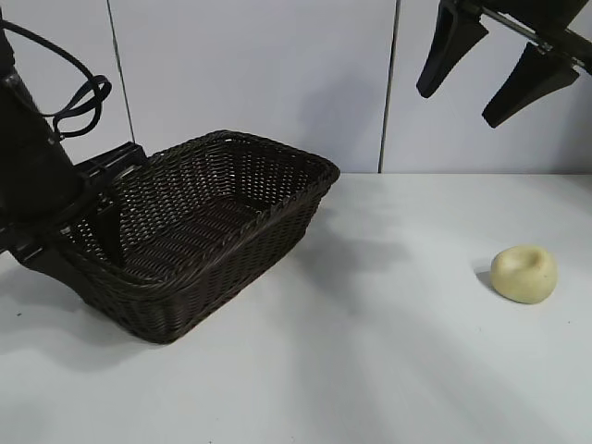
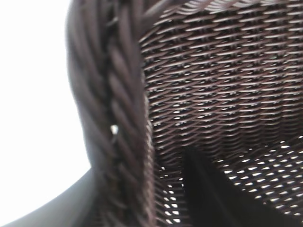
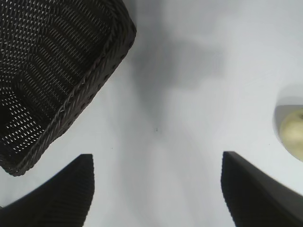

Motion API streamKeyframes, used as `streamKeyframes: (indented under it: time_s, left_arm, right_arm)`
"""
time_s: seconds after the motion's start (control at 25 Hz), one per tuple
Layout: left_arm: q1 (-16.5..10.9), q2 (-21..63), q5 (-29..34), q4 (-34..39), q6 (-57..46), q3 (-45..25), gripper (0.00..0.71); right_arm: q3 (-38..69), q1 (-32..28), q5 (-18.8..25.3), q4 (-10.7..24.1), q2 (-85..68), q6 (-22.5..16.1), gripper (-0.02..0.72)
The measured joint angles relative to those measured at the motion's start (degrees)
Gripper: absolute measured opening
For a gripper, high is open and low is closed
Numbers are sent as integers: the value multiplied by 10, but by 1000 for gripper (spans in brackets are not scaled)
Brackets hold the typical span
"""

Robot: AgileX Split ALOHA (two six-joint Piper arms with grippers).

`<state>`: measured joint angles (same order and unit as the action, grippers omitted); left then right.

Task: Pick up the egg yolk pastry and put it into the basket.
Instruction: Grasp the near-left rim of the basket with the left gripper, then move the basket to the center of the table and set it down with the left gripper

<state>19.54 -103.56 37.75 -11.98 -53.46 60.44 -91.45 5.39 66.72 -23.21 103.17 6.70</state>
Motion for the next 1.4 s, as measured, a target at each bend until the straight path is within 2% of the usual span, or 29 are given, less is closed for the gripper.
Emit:
streamKeyframes:
  time_s: [0.32, 0.44, 0.64, 0.76, 1.12, 1.4]
  left_arm:
    - [-2, 1, 1, -4, 16, 0, 99]
    - [-20, 3, 9, -34, 63, 0, 99]
    - [-78, 8, 51, -115, 202, 9, 97]
    - [-92, 11, 79, -133, 264, 22, 97]
    - [-93, 13, 162, -135, 392, 97, 97]
    - [-93, 7, 184, -159, 483, 120, 97]
  right_arm:
    - [0, 0, 0, 0, 0, 0, 540]
    - [0, 0, 0, 0, 0, 0, 540]
    - [0, 0, 0, 2, 0, 0, 540]
    - [0, 0, 0, 2, 0, 0, 540]
    - [0, 0, 0, 3, 0, 0, 540]
    - [0, 0, 0, 4, 0, 0, 540]
